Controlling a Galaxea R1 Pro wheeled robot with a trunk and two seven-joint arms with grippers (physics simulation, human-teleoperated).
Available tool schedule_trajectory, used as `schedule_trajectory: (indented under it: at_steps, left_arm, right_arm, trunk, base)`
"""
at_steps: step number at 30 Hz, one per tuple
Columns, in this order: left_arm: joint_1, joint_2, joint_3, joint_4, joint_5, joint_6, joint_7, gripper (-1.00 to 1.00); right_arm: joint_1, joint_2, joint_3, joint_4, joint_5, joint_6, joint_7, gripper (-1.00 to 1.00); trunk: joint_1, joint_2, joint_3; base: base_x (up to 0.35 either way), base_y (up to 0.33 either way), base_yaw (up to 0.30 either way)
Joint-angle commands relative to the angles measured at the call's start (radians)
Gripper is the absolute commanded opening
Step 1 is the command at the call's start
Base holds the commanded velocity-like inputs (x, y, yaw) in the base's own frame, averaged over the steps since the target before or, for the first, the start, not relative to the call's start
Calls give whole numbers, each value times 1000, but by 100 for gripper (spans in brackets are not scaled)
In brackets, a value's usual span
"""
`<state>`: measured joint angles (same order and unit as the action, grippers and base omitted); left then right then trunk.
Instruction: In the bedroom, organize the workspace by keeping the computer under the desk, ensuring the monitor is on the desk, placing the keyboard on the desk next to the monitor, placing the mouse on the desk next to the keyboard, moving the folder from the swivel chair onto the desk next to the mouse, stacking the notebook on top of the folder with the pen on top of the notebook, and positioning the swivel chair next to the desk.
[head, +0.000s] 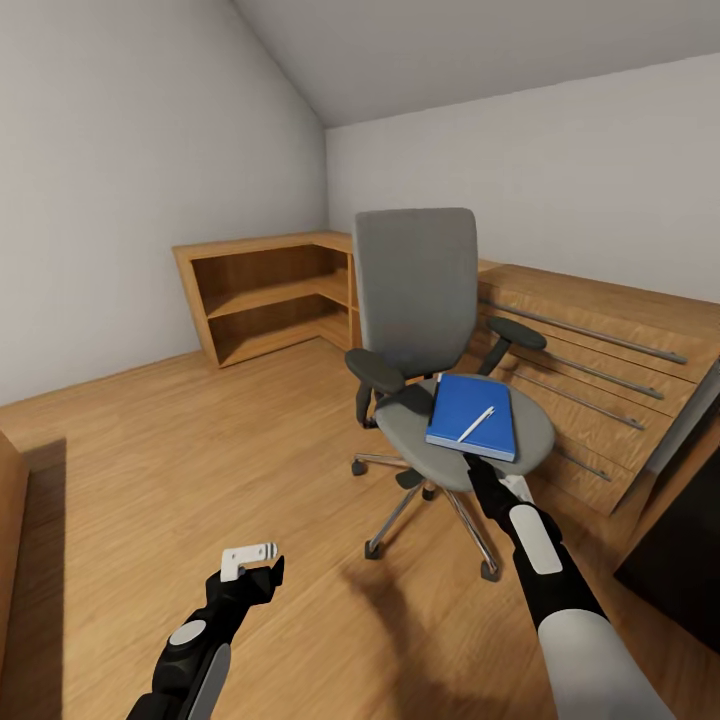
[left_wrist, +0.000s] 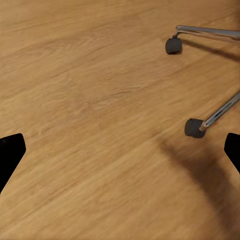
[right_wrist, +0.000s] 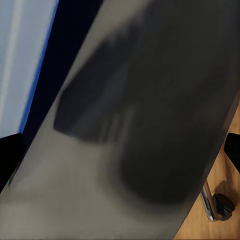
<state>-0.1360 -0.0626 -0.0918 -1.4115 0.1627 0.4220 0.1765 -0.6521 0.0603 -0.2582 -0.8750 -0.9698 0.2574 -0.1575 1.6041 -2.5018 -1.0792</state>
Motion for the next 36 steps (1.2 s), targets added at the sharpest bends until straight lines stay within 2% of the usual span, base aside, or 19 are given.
schedule_trajectory:
  at_steps: [1, 10, 16, 25, 36]
  left_arm:
    - [-1, 0, -2, -1, 11, 4, 9, 100]
    - [-1, 1, -2, -1, 11, 4, 9, 100]
    - [-1, 0, -2, -1, 11, 4, 9, 100]
    - [-1, 0, -2, -1, 11, 4, 9, 100]
    - [-1, 0, -2, -1, 11, 6, 9, 100]
  right_arm:
    - [0, 1, -3, 4, -6, 6, -8, 100]
    - [0, 2, -3, 5, -6, 6, -8, 100]
    - [0, 1, -3, 5, -6, 6, -8, 100]
    - [0, 1, -3, 5, -6, 6, -8, 100]
    - [0, 1, -3, 5, -6, 6, -8, 100]
  trunk:
    - [0, 0, -1]
    - [0, 0, -1]
    - [0, 0, -1]
    - [0, 0, -1]
    - [0, 0, -1]
  base:
    - [0, 0, 0]
    - [-5, 0, 0]
    - [-179, 0, 0]
    - [-40, 0, 0]
    - [-288, 0, 0]
